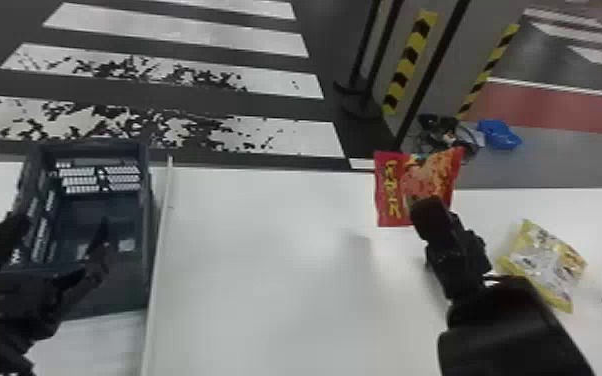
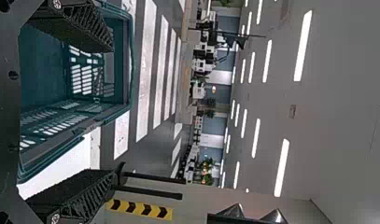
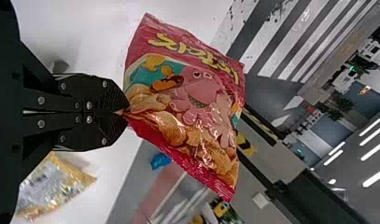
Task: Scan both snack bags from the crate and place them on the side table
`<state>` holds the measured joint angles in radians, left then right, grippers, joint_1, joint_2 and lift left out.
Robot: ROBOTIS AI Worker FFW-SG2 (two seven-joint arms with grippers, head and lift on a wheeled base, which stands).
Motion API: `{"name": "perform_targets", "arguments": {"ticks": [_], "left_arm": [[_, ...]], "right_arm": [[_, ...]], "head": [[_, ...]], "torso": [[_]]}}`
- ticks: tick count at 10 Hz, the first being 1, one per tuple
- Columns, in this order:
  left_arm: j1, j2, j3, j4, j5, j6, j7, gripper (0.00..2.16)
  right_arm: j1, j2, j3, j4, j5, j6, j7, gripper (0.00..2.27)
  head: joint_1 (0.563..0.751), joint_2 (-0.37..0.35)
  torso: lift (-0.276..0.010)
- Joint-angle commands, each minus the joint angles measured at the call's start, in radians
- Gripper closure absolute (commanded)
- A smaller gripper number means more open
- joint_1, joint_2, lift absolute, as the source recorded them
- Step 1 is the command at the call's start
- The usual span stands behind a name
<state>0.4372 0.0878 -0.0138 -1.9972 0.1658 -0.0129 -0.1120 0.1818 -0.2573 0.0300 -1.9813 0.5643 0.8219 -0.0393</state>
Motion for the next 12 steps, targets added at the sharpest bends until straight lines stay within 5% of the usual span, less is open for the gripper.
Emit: {"name": "perform_targets", "arguments": {"ticks": [1, 4, 7, 8, 9, 10, 12], "left_arm": [[-0.002, 0.000, 0.000, 0.002, 0.003, 0.000, 0.000, 0.07], [-0.005, 0.000, 0.002, 0.011, 0.008, 0.000, 0.000, 0.07], [-0.006, 0.001, 0.005, 0.015, 0.012, 0.000, 0.000, 0.07], [-0.008, 0.001, 0.005, 0.015, 0.014, 0.000, 0.000, 0.07], [-0.008, 0.001, 0.005, 0.015, 0.014, 0.000, 0.000, 0.07], [-0.008, 0.001, 0.003, 0.015, 0.014, 0.000, 0.000, 0.07], [-0.006, 0.000, 0.003, 0.014, 0.014, 0.003, 0.000, 0.07]], "right_arm": [[0.016, -0.036, 0.127, 0.029, 0.210, -0.007, -0.036, 2.26], [0.038, -0.119, 0.383, 0.142, 0.560, 0.089, -0.045, 2.26], [0.061, -0.186, 0.518, 0.202, 0.598, 0.135, -0.022, 2.13], [0.079, -0.194, 0.542, 0.193, 0.600, 0.150, 0.024, 1.58], [0.097, -0.198, 0.558, 0.176, 0.580, 0.156, 0.045, 0.49], [0.110, -0.204, 0.562, 0.125, 0.545, 0.196, 0.110, 0.00], [0.114, -0.214, 0.484, -0.096, 0.295, 0.328, 0.331, 0.04]], "head": [[0.695, -0.241], [0.695, -0.195], [0.695, -0.155], [0.695, -0.145], [0.695, -0.141], [0.695, -0.133], [0.695, -0.126]], "torso": [[-0.095], [-0.095], [-0.095], [-0.095], [-0.095], [-0.095], [-0.095]]}}
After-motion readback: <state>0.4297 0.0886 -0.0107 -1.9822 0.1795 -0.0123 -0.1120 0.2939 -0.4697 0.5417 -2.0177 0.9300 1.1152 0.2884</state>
